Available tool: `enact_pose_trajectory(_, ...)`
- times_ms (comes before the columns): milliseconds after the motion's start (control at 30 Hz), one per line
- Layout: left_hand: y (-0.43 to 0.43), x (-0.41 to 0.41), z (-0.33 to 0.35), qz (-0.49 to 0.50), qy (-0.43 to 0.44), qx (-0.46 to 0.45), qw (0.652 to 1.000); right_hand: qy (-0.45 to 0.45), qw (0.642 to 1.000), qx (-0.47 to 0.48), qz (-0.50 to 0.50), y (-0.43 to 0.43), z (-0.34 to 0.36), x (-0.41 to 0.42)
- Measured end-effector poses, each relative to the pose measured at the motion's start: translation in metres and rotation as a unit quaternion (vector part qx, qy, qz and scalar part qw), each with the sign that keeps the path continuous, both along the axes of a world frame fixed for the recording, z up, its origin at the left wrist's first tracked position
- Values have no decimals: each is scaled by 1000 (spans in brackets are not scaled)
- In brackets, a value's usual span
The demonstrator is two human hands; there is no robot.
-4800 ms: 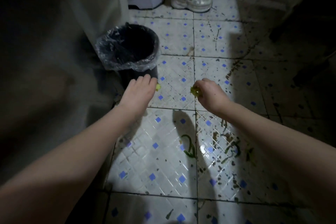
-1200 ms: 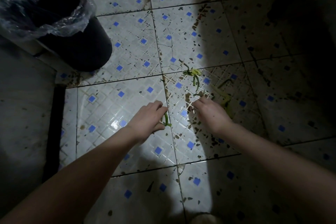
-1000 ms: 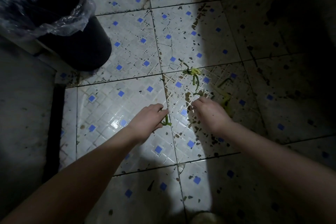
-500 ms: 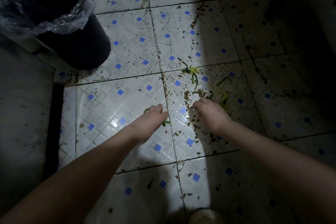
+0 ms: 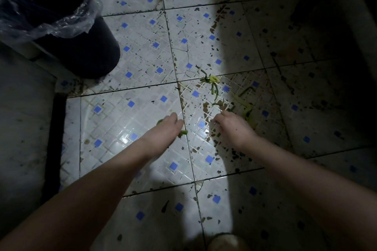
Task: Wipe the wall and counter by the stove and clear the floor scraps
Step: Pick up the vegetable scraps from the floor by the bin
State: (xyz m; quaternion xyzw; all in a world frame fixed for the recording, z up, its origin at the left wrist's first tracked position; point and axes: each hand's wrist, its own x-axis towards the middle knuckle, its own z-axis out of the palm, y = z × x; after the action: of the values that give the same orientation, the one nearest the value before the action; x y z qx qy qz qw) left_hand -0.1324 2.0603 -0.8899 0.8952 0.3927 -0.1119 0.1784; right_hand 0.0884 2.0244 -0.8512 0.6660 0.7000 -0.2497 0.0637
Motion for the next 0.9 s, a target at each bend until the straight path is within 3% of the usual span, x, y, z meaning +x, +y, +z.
enact_pose_trajectory(433, 57, 7, 22, 59, -9, 42, 997, 15, 995, 86, -38, 60, -12, 10)
enact_pose_trajectory(900, 79, 0, 18, 89, -46, 35, 994, 16, 992, 53, 109, 157, -32, -2)
